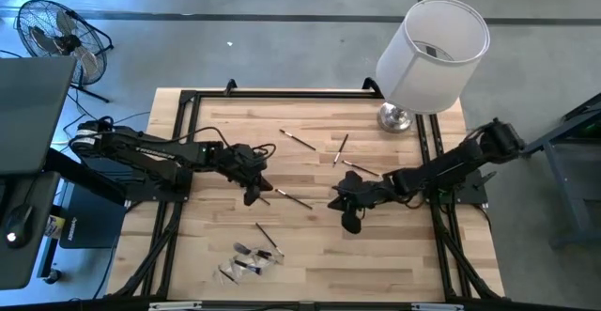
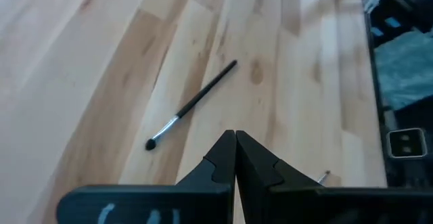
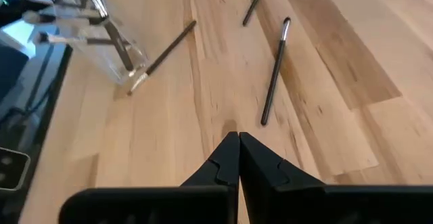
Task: Pick & Place Makeup Supplies
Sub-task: Put the silver makeup brush into the transparent organizer
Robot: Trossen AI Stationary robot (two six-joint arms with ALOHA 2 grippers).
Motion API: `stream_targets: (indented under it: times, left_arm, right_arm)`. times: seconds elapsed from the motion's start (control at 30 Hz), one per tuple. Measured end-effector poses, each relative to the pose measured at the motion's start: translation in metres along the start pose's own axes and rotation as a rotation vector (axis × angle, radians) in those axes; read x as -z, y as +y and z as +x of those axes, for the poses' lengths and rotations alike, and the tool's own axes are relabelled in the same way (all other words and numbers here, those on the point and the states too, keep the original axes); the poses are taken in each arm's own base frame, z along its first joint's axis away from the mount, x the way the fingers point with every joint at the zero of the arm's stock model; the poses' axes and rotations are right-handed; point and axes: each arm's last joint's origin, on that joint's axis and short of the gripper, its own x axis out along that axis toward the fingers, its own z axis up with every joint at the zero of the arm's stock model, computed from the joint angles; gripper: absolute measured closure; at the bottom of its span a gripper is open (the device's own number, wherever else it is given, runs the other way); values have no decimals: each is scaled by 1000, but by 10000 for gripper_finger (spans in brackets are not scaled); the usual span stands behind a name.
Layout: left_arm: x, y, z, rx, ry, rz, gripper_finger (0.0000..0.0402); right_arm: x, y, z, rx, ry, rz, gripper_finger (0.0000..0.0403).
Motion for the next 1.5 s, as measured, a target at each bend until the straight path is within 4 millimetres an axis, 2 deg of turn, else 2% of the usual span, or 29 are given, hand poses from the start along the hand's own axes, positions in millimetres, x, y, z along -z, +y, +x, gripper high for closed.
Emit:
stream_targets:
  times: [0.2, 0.47, 0.67, 0.8, 0.93, 1.1, 1.33, 1.5]
  left_arm:
    - [-1, 1, 0, -23, -17, 8, 401]
    - [-1, 1, 0, -23, -15, 84, 401]
    - [-4, 5, -1, -175, -96, 86, 401]
    - [-6, 6, -1, -248, -147, 86, 401]
    - [-11, 5, 3, -222, -193, 113, 401]
    - [-15, 4, 15, -170, -224, 116, 401]
    - [-21, 4, 35, -202, -51, 143, 401]
    - [-32, -1, 41, -263, 136, 268, 401]
  right_arm:
    - [7, -3, 10, 24, 24, 86, 394]
    - [1, -10, 12, 108, -45, 22, 399]
    - [-3, -16, 12, 199, -116, 58, 402]
    - [-6, -25, 12, 262, -139, 155, 402]
    - [-4, -35, 13, 289, -93, 244, 402]
    - [4, -46, 12, 304, 49, 343, 402]
    - [5, -50, 12, 272, 116, 339, 403]
    - [-5, -45, 13, 213, 170, 275, 403]
